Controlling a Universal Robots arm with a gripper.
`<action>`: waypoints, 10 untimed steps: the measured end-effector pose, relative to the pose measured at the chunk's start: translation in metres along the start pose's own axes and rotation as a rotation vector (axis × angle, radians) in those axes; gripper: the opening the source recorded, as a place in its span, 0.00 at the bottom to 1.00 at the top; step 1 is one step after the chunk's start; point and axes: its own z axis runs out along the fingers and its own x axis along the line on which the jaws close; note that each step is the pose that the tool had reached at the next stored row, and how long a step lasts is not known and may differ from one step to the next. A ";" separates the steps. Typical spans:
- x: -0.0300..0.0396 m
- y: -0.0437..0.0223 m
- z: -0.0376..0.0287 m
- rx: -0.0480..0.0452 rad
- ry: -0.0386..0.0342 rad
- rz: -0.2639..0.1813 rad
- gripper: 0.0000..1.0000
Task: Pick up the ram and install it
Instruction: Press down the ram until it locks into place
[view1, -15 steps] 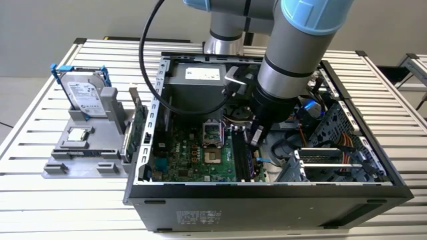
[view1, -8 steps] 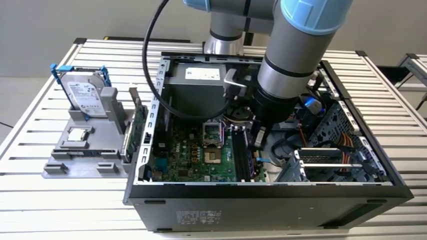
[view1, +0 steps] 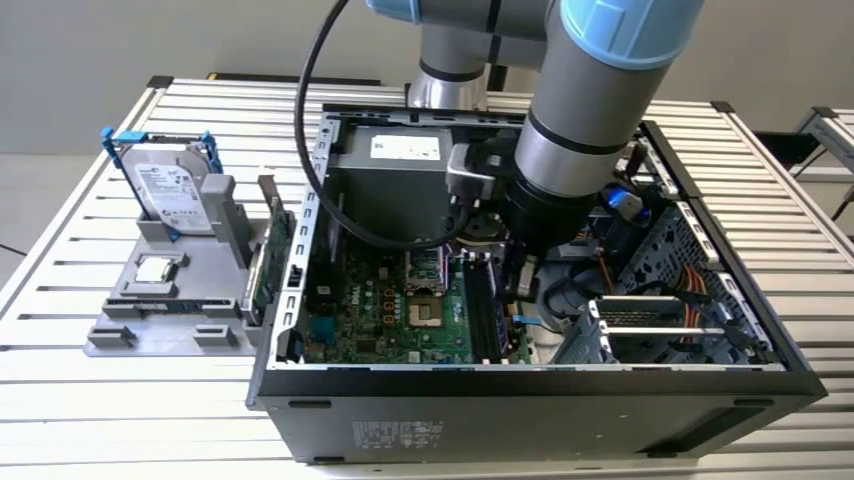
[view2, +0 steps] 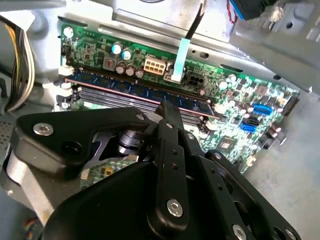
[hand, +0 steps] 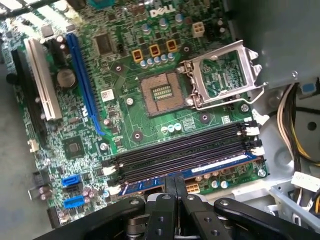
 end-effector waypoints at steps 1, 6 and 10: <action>-0.0001 0.0000 0.0001 0.0004 0.0003 -0.013 0.00; -0.0004 0.0001 0.0005 0.0026 0.0021 -0.083 0.00; -0.0008 0.0002 0.0011 0.0045 0.0037 -0.141 0.00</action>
